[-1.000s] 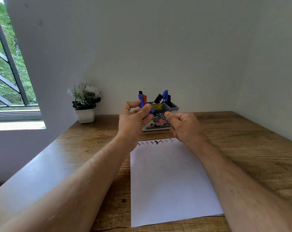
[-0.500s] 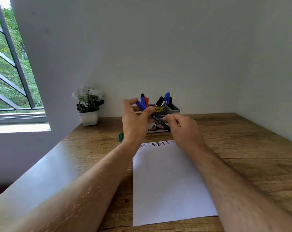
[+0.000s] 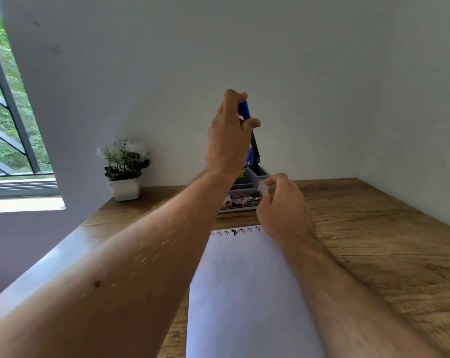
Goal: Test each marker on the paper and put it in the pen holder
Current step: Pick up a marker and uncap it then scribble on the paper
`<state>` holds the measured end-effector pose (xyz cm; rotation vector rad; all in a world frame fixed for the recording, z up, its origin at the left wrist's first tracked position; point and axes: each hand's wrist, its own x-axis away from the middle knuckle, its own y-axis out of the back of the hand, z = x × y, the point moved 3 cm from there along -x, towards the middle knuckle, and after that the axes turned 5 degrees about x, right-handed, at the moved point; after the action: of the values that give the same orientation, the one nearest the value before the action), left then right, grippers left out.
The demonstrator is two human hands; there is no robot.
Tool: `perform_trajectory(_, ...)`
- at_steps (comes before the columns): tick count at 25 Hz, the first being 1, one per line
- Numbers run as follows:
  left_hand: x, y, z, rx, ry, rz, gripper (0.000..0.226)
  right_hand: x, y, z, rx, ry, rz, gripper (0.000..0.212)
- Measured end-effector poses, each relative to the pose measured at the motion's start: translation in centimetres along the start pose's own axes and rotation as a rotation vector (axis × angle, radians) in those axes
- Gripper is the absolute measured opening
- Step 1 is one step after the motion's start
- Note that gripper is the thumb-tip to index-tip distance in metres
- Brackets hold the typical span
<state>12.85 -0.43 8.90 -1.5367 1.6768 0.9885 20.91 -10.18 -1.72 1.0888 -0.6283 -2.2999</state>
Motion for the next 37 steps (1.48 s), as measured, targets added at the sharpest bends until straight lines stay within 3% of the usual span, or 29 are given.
perform_trajectory(5, 0.2, -2.3, 2.1, -0.232, -0.040, 0.161, 0.033, 0.1, 0.1, 0.5, 0.041, 0.072, -0.020, 0.028)
perform_trajectory(14, 1.5, -5.0, 4.7, -0.548, 0.058, 0.458, 0.050, 0.1, 0.1, 0.5, 0.039, 0.074, 0.044, 0.035)
perform_trajectory(18, 1.8, -4.4, 4.4, -0.593, 0.088, 0.406, 0.059, 0.0, 0.0, 0.5, 0.035, 0.077, 0.064, 0.036)
perform_trajectory(23, 1.1, -1.2, 3.0, -0.543, 0.244, 0.280, 0.026, -0.1, -0.2, 0.5, 0.017, 0.083, 0.073, 0.031)
perform_trajectory(25, 0.9, 0.8, 2.4, -0.532, 0.296, 0.267, 0.023, -0.1, -0.2, 0.5, 0.013, 0.090, 0.085, 0.027)
perform_trajectory(32, 2.9, 8.8, 3.2, -0.956, 0.519, 0.463, 0.038, 0.3, 0.0, 0.8, 0.022, 0.106, 0.110, 0.023)
perform_trajectory(37, 5.9, 10.6, 6.6, -0.914, 0.654, 0.416, 0.046, 0.2, -0.1, 0.9, 0.056, 0.141, 0.106, 0.023)
